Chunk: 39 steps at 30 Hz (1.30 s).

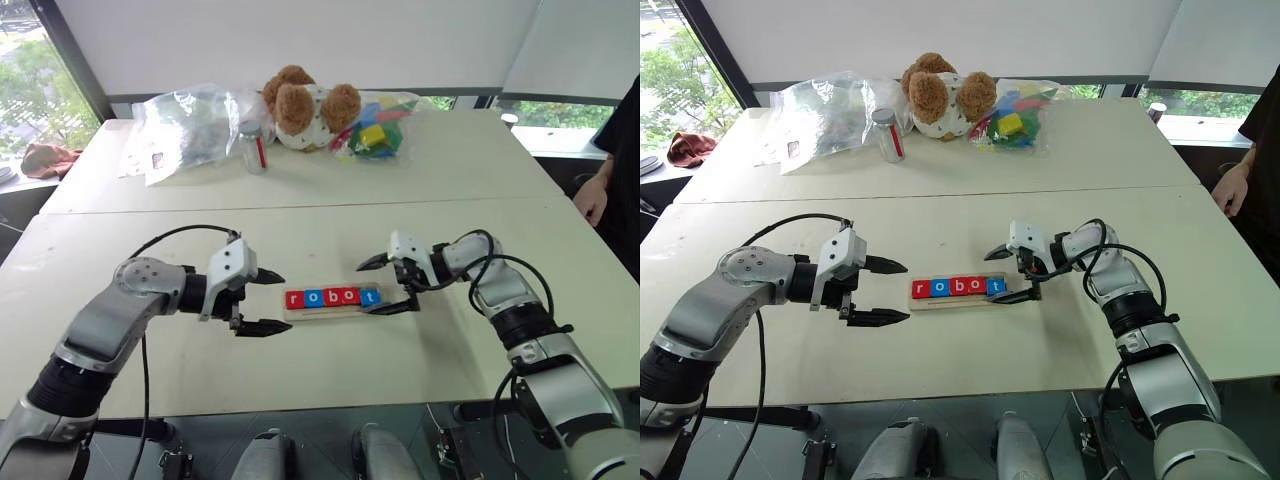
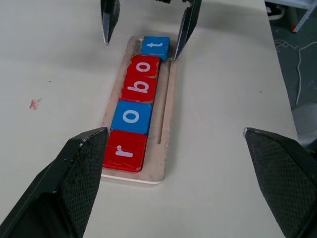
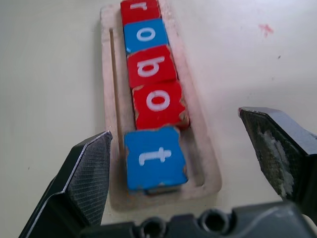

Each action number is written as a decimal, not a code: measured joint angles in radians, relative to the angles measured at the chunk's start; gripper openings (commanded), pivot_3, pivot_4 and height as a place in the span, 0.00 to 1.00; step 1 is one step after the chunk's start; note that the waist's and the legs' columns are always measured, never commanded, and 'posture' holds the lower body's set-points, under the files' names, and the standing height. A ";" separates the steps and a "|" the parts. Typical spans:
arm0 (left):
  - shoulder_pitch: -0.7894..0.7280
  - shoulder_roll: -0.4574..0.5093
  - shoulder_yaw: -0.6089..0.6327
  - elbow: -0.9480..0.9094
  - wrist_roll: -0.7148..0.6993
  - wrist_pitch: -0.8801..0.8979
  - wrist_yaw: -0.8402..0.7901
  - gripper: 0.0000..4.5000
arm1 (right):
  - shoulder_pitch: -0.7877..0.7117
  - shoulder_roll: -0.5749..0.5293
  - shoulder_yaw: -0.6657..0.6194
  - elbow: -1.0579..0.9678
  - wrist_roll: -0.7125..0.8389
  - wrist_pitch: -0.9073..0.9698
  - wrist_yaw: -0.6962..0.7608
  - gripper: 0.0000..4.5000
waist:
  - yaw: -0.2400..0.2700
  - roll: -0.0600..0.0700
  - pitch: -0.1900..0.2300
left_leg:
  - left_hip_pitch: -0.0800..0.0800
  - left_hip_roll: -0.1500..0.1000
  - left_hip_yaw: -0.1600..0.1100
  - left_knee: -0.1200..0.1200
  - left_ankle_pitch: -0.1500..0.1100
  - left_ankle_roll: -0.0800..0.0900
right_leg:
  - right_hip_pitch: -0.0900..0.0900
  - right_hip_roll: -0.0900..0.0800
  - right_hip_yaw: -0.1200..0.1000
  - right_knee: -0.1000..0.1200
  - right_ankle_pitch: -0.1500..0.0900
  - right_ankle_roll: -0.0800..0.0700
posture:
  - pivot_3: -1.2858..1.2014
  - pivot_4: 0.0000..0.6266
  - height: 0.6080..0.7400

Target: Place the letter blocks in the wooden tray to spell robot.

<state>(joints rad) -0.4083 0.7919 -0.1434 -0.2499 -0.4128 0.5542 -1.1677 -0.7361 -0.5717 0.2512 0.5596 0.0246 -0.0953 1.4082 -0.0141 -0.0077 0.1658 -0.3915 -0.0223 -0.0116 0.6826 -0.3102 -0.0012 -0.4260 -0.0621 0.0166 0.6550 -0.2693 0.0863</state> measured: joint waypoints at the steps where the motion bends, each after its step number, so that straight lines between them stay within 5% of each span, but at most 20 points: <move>1: -0.001 -0.002 0.000 0.005 0.001 -0.001 -0.001 1.00 | 0.000 -0.008 -0.001 0.000 -0.001 -0.002 0.000 0.99 | 0.000 0.000 0.000 | 0.000 0.000 0.000 0.000 0.000 0.000 | 0.000 0.000 0.000 0.000 0.000 0.000 | 0.52 0.24 1.00; 24: 0.003 -0.017 0.004 0.016 0.007 -0.001 -0.001 1.00 | -0.039 -0.007 -0.001 0.035 -0.029 -0.034 -0.030 0.99 | -0.002 0.000 0.000 | 0.000 0.000 0.000 0.000 0.000 -0.001 | 0.000 0.000 0.000 0.000 0.000 0.000 | 0.52 0.24 1.00; 33: 0.269 0.004 0.246 0.011 -0.051 0.010 0.108 1.00 | 0.245 -0.128 -0.278 -0.549 0.196 0.565 -0.231 0.99 | 0.004 0.000 0.000 | -0.001 0.001 -0.001 -0.001 -0.001 0.001 | -0.001 -0.002 0.000 -0.001 0.000 0.000 | 0.52 0.24 1.00; 39: 0.497 -0.145 0.425 -0.043 -0.128 0.034 0.274 1.00 | 0.626 -0.053 -0.554 -0.879 0.339 0.887 -0.482 0.99 | 0.012 -0.002 -0.002 | 0.000 0.001 -0.002 -0.002 -0.001 0.001 | 0.002 -0.002 0.000 -0.003 0.000 0.000 | 0.52 0.24 1.00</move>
<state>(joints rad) 0.0891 0.6467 0.2820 -0.2933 -0.5407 0.5887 -0.8933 -0.1099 -0.6251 -0.3033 -0.3198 0.3633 0.7920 0.9258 -0.0022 -0.0095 0.1640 -0.3916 -0.0215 -0.0136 0.6806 -0.3115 -0.0001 -0.4243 -0.0643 0.0164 0.6520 -0.2693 0.0863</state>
